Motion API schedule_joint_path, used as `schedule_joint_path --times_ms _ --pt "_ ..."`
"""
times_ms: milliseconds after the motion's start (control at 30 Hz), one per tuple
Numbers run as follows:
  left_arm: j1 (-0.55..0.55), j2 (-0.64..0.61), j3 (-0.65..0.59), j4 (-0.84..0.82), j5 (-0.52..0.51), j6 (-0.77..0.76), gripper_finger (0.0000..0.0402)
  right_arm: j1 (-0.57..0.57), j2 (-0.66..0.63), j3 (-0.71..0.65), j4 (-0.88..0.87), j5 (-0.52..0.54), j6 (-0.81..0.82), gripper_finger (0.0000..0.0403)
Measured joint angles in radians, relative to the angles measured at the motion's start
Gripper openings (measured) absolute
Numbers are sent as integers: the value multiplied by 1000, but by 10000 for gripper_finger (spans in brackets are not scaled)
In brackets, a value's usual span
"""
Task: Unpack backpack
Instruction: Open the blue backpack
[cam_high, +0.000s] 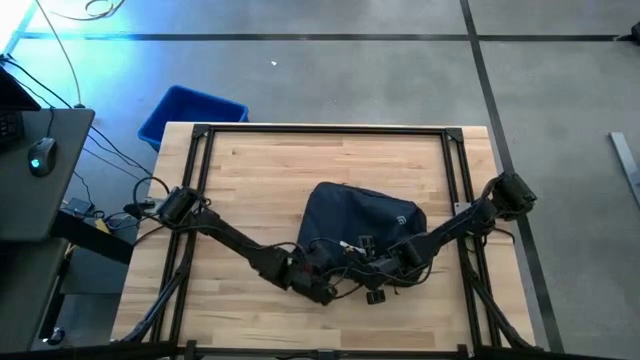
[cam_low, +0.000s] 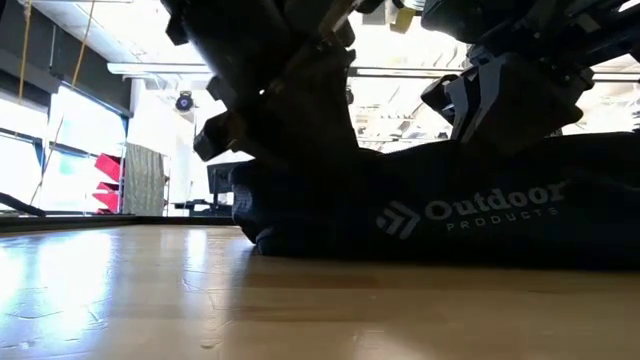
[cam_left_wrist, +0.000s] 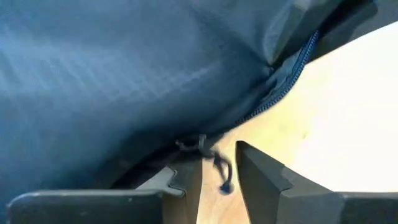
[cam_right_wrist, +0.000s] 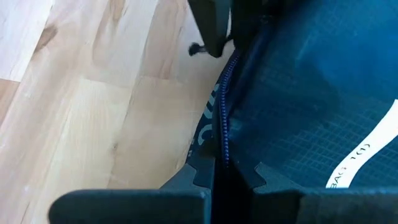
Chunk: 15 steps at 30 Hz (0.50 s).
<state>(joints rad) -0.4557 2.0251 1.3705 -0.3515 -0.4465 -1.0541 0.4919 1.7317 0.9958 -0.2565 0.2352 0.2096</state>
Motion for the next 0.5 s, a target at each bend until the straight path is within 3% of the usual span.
schedule_joint_path --times_ms 167,267,433,500 --pt "16 13 1 3 -26 -39 100 0 0 0 2 0 0 0" --pt "39 41 1 -5 10 -88 96 0 0 0 3 0 0 0" --pt "50 54 3 -41 22 -112 17 2 1 0 0 0 1 0" --pt "45 51 14 -96 7 -113 8 2 1 0 0 0 1 0"
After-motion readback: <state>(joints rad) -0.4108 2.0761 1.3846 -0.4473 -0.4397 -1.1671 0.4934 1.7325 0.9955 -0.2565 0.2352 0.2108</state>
